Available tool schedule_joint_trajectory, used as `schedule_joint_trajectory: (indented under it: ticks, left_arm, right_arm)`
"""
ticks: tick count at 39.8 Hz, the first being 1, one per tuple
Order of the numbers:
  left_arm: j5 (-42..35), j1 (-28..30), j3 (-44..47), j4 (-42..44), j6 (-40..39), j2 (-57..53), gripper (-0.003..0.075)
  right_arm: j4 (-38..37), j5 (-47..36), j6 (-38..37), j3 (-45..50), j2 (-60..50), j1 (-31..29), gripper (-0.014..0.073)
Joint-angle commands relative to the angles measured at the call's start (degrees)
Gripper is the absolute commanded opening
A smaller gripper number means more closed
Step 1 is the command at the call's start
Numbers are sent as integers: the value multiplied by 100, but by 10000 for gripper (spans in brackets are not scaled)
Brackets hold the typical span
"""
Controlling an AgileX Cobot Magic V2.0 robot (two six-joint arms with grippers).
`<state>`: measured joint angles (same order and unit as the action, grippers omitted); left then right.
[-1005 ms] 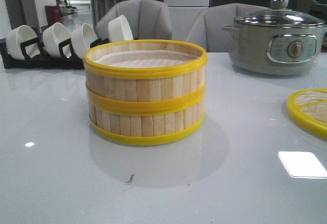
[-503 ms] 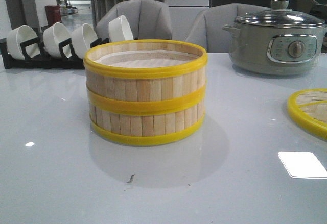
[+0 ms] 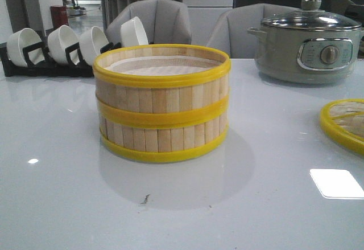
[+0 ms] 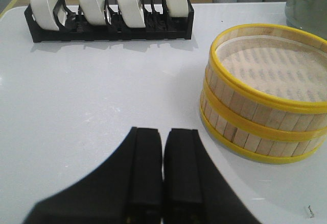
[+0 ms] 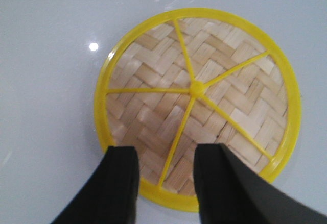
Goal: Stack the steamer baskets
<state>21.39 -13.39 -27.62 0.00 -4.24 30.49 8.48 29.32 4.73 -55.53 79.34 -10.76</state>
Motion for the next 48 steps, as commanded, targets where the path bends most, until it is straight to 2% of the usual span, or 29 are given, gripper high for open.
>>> schedule_joint_trajectory:
  ticks: [1, 18, 48]
  left_arm:
    - [-496, 7, -156, 0, -25, 4, 84]
    - [-496, 7, -156, 0, -25, 4, 84]
    - [-496, 7, -156, 0, -25, 4, 83]
  right_arm:
    - [-12, -174, 48, -511, 248, -134, 380]
    - [-118, 424, 48, -1662, 1636, -133, 380]
    - [-180, 154, 48, -1669, 2035, -312, 380]
